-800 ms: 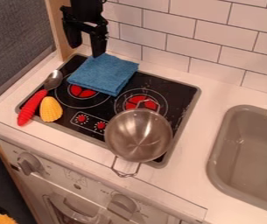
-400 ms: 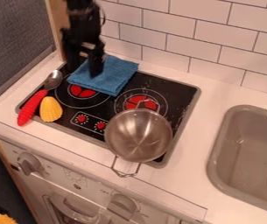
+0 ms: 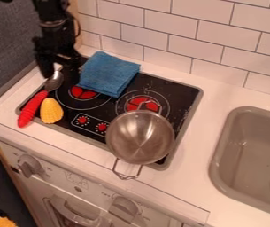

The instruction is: Move the red ladle on the right burner

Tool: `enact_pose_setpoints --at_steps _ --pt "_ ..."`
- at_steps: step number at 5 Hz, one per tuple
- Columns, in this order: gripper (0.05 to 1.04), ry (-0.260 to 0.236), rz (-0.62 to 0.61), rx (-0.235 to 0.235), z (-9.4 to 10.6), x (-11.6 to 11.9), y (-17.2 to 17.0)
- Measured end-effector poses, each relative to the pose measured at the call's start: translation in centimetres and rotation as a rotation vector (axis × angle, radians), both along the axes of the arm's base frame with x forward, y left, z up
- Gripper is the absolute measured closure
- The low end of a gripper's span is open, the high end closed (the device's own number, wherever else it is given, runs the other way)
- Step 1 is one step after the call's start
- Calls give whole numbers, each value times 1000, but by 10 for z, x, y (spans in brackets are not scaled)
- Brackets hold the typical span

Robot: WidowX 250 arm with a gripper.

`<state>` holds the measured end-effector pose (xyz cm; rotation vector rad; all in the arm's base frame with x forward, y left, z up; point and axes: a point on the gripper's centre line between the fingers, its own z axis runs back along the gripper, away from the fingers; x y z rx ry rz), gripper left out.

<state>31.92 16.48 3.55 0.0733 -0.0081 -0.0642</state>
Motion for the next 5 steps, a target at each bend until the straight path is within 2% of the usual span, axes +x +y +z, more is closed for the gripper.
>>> enact_pose_setpoints --at_steps 1,3,4,5 --pt "84 -5 70 3 -2 -9 15" --pt "84 14 107 -26 -11 -26 26" --pt "84 51 105 -29 -16 -34 24" --pt "133 87 112 -9 -21 -43 24"
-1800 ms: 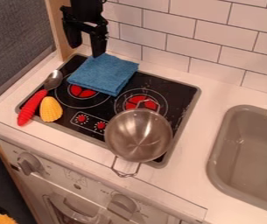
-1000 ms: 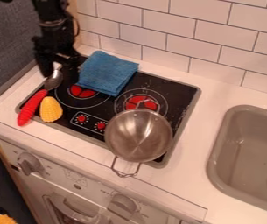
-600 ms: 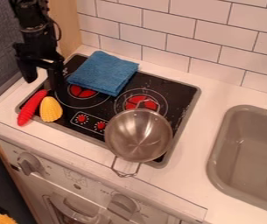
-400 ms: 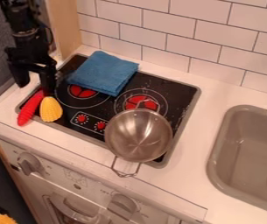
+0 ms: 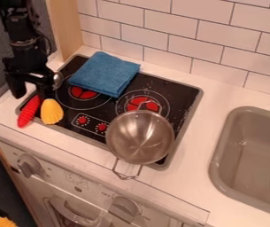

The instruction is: Move the red ladle on the right burner

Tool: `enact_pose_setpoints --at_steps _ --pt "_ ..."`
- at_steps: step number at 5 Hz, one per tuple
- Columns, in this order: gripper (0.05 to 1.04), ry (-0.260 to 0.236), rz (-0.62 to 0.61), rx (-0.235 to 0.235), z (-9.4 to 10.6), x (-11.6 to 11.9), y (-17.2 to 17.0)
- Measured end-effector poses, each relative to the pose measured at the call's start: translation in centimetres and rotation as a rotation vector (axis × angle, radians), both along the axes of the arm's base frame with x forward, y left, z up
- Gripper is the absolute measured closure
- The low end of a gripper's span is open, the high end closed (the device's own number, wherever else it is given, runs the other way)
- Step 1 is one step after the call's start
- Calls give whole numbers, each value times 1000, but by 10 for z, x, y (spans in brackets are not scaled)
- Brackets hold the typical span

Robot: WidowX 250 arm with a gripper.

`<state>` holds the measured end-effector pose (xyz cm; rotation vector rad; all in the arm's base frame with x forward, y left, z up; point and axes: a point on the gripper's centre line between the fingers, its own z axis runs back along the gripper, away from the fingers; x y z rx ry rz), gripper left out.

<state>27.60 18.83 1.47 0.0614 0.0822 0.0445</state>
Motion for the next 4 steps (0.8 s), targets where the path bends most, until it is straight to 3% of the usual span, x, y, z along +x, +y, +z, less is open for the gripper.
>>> enact_pose_setpoints --at_steps 2,4 --pt "711 10 2 16 -4 5 -9" --pt "747 29 15 19 -6 4 -8"
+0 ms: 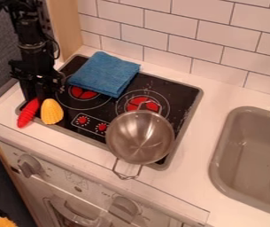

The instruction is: Move the red ladle on the right burner

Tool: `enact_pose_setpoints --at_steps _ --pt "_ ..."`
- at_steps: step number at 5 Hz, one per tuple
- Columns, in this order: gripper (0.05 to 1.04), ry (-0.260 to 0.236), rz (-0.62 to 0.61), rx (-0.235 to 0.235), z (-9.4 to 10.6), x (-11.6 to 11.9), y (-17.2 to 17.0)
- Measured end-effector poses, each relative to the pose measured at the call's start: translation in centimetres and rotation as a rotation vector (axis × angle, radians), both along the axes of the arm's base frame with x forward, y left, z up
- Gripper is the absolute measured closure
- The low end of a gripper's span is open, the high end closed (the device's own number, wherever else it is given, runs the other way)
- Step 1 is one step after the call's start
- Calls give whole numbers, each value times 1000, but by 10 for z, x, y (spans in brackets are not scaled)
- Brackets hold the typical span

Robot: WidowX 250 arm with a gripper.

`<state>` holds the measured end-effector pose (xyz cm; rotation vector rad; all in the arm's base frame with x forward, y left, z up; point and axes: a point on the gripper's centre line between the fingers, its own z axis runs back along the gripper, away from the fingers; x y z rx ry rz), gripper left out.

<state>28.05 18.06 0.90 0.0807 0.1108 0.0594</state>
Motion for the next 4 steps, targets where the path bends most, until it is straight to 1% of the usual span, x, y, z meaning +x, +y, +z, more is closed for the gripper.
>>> enact_pose_setpoints --at_steps 1,2,3,4 --pt "747 14 -12 7 5 -2 -2" --pt "747 -57 -19 135 64 7 -12" --pt "747 -69 -129 145 84 15 -53" --pt "747 -89 -259 86 81 29 -99"
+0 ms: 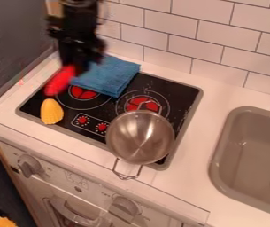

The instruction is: Move the red ladle on the right burner

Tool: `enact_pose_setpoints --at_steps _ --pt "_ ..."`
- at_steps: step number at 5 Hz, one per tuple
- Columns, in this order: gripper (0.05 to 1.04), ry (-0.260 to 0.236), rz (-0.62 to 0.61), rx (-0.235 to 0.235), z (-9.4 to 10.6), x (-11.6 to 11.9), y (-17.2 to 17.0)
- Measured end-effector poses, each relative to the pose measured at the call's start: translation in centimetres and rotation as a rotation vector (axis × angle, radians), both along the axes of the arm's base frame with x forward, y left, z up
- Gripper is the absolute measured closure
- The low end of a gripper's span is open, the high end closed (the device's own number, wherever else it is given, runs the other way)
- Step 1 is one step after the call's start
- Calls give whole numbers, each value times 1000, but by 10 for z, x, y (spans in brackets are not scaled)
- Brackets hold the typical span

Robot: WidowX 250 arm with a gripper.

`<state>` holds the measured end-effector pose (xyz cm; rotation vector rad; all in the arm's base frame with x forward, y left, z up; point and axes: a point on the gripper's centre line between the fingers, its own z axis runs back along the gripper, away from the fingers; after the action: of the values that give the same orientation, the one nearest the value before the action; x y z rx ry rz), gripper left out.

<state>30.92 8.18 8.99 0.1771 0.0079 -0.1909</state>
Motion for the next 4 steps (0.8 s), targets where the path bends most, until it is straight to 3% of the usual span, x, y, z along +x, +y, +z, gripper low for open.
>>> enact_pose_setpoints --at_steps 2,4 --pt "747 88 33 -90 -39 26 -48" --pt "747 143 106 -148 -64 48 -53"
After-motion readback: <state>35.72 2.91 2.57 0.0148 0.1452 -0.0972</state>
